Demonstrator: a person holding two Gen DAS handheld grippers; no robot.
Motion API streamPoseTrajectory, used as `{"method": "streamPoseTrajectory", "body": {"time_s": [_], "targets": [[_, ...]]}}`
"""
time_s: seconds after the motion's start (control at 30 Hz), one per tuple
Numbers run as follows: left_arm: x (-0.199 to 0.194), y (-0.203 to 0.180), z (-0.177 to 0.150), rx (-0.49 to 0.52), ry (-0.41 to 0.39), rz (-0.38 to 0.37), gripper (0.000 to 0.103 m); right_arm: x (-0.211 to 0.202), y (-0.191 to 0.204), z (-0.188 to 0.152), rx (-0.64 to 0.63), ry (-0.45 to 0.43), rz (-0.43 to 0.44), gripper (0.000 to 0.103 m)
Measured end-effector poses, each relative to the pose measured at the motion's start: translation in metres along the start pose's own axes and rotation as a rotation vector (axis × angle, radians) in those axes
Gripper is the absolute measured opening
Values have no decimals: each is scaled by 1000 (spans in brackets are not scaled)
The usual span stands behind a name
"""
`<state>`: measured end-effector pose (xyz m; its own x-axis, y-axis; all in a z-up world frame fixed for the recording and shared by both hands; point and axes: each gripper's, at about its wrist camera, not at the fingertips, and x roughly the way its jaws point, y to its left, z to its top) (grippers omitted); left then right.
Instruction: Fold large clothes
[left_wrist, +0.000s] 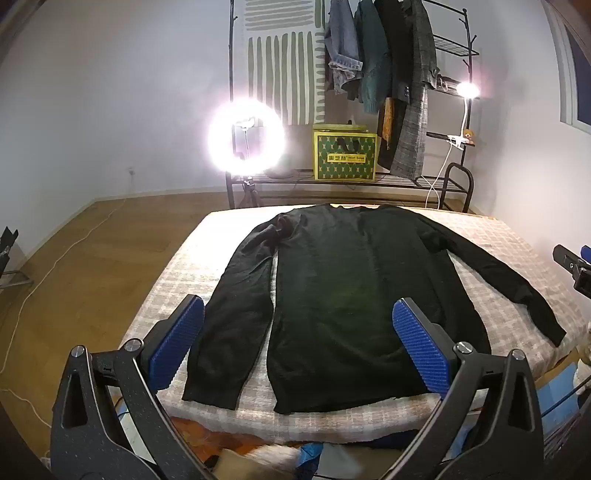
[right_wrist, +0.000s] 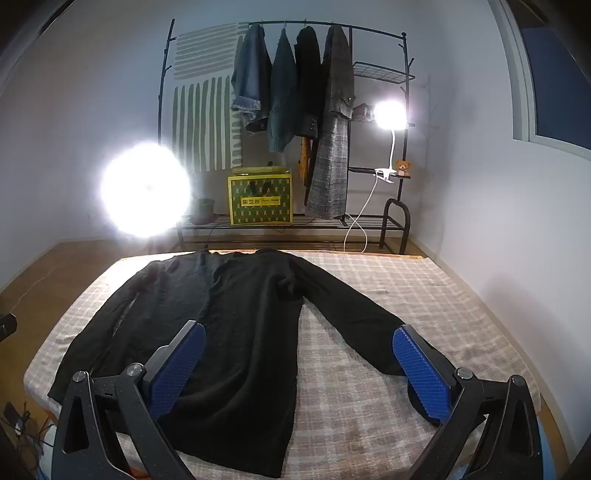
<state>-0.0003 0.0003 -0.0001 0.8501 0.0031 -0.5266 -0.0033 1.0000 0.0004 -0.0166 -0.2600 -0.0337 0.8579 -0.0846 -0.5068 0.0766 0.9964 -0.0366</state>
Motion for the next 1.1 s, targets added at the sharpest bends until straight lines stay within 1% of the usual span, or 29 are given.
{"method": "streamPoseTrajectory", "body": {"time_s": [0.23,0.27,0.5,0.53,0.8,1.1], "targets": [[-7,0,-1,1,-19,8,103,0,0,0,0,0,1,103],[1,-1,-3,3,-1,9,103,0,-1,0,0,1,2,103],[4,-6,-12,3,-11,17,103,0,-2,0,3,1,5,103],[2,0,-4,2,-6,8,103,0,-2,0,4,1,5,103],[-3,6,7,-10,-14,12,103,1,-1,0,8,-1,2,103],[-7,6,4,-11,-30,21,103,0,0,-1,9,-4,4,103]]}}
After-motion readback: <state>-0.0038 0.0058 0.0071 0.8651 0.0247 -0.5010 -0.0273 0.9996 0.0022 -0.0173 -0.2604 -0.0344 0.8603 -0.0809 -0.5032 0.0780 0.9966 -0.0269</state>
